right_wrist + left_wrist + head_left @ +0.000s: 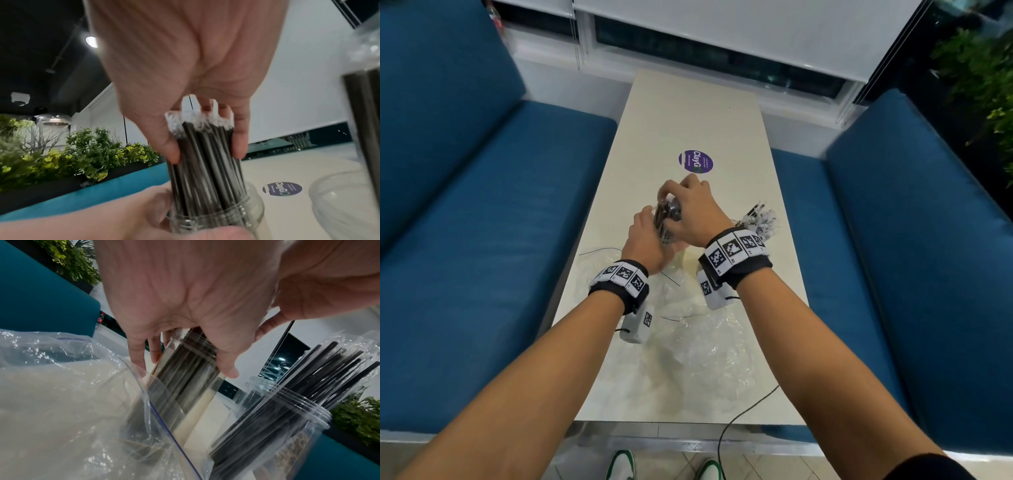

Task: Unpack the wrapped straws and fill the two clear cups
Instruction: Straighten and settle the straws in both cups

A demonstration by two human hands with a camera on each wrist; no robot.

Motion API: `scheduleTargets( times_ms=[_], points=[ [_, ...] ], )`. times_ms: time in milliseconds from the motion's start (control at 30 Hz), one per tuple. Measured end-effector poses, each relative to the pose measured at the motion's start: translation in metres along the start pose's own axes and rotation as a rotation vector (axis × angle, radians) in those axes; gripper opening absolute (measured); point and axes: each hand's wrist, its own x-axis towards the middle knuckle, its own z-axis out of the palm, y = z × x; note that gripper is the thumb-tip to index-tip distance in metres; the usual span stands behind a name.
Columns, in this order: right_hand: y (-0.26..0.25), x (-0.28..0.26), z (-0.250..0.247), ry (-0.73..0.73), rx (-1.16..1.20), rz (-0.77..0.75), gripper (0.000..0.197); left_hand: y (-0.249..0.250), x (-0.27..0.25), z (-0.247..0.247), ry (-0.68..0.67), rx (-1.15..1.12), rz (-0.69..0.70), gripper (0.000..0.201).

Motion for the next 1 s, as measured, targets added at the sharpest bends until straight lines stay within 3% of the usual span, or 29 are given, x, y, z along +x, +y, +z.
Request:
scheduleTargets(
  times_ms=[167, 333, 400, 500, 600, 667, 833, 1000],
  points=[
    [0.011, -0.006, 0.000, 0.215, 0.155, -0.039, 0.039, 0.000, -0.003, 0.001, 0.015, -0.018, -0.022, 0.101],
    [0.018, -0.020, 0.019, 0.090, -0.084, 0.036, 0.074, 0.000, 0.000, 0.000, -0.008, 0.027, -0.029, 0.093],
    [0.015, -0.018, 0.016, 0.133, -0.055, 0.031, 0.082, 0.000, 0.000, -0.001, -0.014, 0.029, -0.023, 0.094],
    [0.004, -0.008, 0.012, 0.225, -0.058, -0.022, 0.065, 0.001, -0.001, -0.001, -0.012, 0.013, -0.042, 0.101],
    [-0.005, 0.010, 0.009, 0.089, -0.239, -0.091, 0.032, 0.003, -0.001, -0.001, -0.006, 0.038, -0.046, 0.097],
    [-0.009, 0.023, 0.005, -0.010, -0.236, -0.119, 0.020, 0.002, -0.001, 0.000, -0.004, 0.037, -0.035, 0.093],
    [-0.003, 0.032, -0.003, 0.123, -0.062, -0.047, 0.024, 0.000, -0.004, 0.002, 0.010, -0.002, -0.019, 0.109],
    [0.002, 0.022, -0.007, 0.031, -0.124, -0.013, 0.030, 0.001, -0.006, 0.001, 0.017, -0.004, -0.005, 0.112]
  ],
)
